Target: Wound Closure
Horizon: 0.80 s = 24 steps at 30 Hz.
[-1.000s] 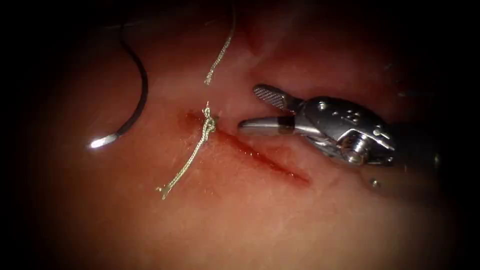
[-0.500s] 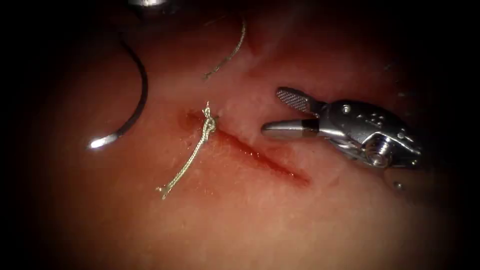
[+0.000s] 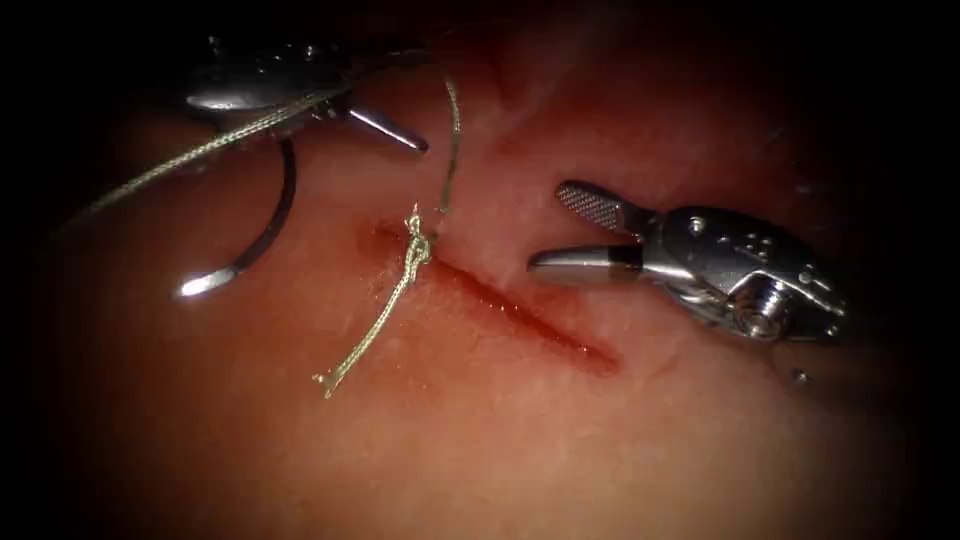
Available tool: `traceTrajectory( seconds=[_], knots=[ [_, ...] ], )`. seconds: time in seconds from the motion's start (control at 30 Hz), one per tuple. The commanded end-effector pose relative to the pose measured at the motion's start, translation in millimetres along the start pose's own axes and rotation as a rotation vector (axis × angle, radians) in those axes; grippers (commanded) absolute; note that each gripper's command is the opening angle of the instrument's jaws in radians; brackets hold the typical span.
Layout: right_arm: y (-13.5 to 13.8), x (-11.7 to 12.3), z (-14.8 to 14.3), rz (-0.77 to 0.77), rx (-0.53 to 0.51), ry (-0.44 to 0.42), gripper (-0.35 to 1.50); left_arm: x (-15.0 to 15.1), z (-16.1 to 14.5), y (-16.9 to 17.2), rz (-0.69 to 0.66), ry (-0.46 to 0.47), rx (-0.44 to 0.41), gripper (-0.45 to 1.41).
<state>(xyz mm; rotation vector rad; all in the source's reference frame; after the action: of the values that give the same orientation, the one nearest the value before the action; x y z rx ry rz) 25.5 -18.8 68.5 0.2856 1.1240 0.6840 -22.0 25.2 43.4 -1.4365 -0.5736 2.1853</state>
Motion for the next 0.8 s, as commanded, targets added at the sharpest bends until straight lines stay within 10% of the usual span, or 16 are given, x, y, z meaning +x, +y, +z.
traceTrajectory(
  seconds=[0.03, 0.8],
  knots=[
    [-0.1, -0.2, 0.9, -0.001, 0.002, 0.002, 1.48, -0.7, 0.1, 0.3, 0.013, -0.005, -0.01, 0.83],
    [-1.3, -0.7, 1.4, -0.009, 0.057, -0.012, 1.43, -13.5, -7.6, 6.1, -0.026, -0.207, -0.031, 0.66]
  ],
)
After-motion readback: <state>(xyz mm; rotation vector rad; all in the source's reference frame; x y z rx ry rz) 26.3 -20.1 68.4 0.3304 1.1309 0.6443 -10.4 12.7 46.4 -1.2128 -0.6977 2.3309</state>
